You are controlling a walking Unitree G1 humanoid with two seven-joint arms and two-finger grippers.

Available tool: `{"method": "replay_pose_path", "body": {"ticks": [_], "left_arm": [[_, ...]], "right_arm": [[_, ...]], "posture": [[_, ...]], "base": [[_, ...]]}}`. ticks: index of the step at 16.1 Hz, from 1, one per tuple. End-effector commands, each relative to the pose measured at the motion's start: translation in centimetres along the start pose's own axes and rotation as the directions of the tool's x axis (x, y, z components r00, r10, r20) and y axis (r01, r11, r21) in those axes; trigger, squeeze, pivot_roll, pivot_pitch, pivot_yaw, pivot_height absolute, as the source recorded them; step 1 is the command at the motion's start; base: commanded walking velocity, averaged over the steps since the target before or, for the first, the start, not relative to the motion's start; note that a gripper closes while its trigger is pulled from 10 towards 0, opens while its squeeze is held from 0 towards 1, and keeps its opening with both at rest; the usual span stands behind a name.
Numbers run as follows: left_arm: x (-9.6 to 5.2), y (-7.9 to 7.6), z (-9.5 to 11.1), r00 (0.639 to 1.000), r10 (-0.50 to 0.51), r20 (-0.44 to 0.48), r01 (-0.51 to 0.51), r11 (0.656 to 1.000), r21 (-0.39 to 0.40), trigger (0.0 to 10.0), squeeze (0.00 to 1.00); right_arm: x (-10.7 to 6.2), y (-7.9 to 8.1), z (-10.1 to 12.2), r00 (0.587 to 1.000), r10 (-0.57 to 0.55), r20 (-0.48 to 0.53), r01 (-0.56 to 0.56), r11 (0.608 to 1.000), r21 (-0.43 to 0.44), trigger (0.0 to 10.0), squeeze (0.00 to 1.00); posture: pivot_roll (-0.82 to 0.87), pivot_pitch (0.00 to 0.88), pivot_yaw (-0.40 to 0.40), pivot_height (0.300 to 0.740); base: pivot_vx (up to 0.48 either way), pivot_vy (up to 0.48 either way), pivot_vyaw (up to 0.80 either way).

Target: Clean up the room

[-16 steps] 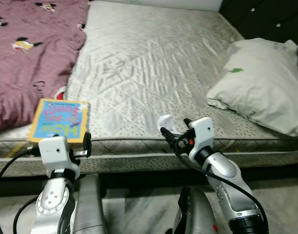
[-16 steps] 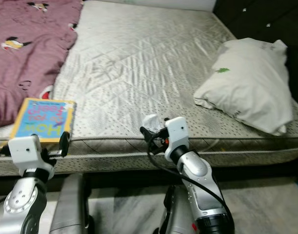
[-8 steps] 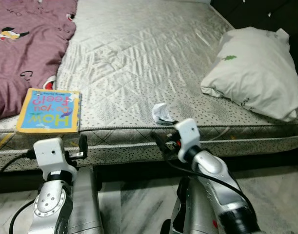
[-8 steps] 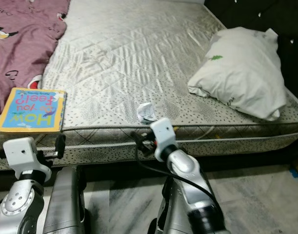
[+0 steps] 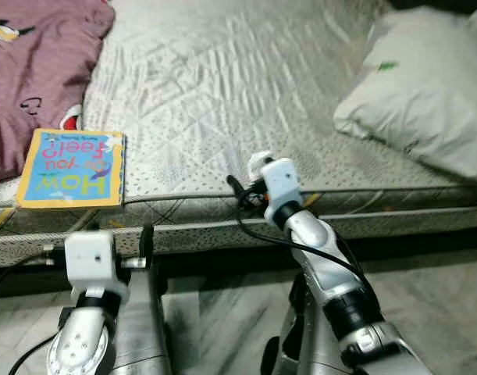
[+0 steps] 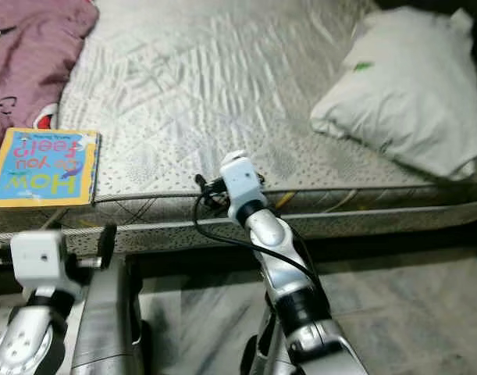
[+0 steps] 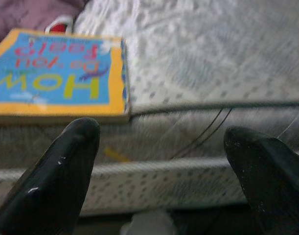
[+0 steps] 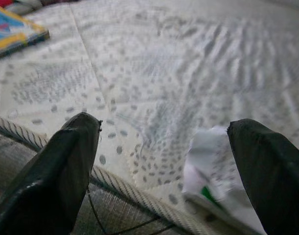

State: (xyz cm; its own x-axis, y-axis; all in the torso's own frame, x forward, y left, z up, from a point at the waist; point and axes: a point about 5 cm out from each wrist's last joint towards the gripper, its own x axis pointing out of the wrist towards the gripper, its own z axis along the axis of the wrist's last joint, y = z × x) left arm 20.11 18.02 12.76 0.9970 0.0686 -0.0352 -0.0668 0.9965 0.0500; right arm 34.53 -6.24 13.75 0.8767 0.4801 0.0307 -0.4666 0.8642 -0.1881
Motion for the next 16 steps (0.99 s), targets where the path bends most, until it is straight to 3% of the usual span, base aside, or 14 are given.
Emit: {"method": "replay_pose_path", "body": {"ticks": [1, 9, 11, 16], "left_arm": [[-0.4, -0.1, 0.3, 1.000, -0.014, -0.009, 0.014, 1.000, 0.003, 10.0, 0.00], [-1.2, -0.4, 1.0, 0.999, -0.032, -0.029, 0.033, 0.999, 0.015, 10.0, 0.00], [-1.0, -0.5, 1.1, 0.999, -0.030, -0.035, 0.030, 1.000, 0.004, 10.0, 0.00], [-0.5, -0.3, 1.0, 0.998, -0.002, -0.055, -0.001, 0.999, -0.048, 10.0, 0.00]], "right_arm": [[0.6, -0.2, -0.1, 1.000, -0.015, -0.005, 0.015, 1.000, -0.005, 10.0, 0.00], [3.8, 0.1, 2.6, 0.993, -0.116, 0.020, 0.118, 0.988, -0.102, 10.0, 0.00], [3.9, -0.1, 2.0, 0.993, -0.112, -0.027, 0.107, 0.984, -0.139, 10.0, 0.00], [2.5, -1.1, -1.8, 0.972, -0.131, -0.194, 0.091, 0.975, -0.201, 10.0, 0.00]], "posture": [[0.19, 0.266, -0.094, 0.474], [0.22, 0.282, -0.076, 0.474], [0.22, 0.275, -0.080, 0.474], [0.21, 0.252, -0.081, 0.474]], "base": [[0.000, 0.000, 0.00], [0.000, 0.000, 0.00], [0.000, 0.000, 0.00], [0.000, 0.000, 0.00]]}}
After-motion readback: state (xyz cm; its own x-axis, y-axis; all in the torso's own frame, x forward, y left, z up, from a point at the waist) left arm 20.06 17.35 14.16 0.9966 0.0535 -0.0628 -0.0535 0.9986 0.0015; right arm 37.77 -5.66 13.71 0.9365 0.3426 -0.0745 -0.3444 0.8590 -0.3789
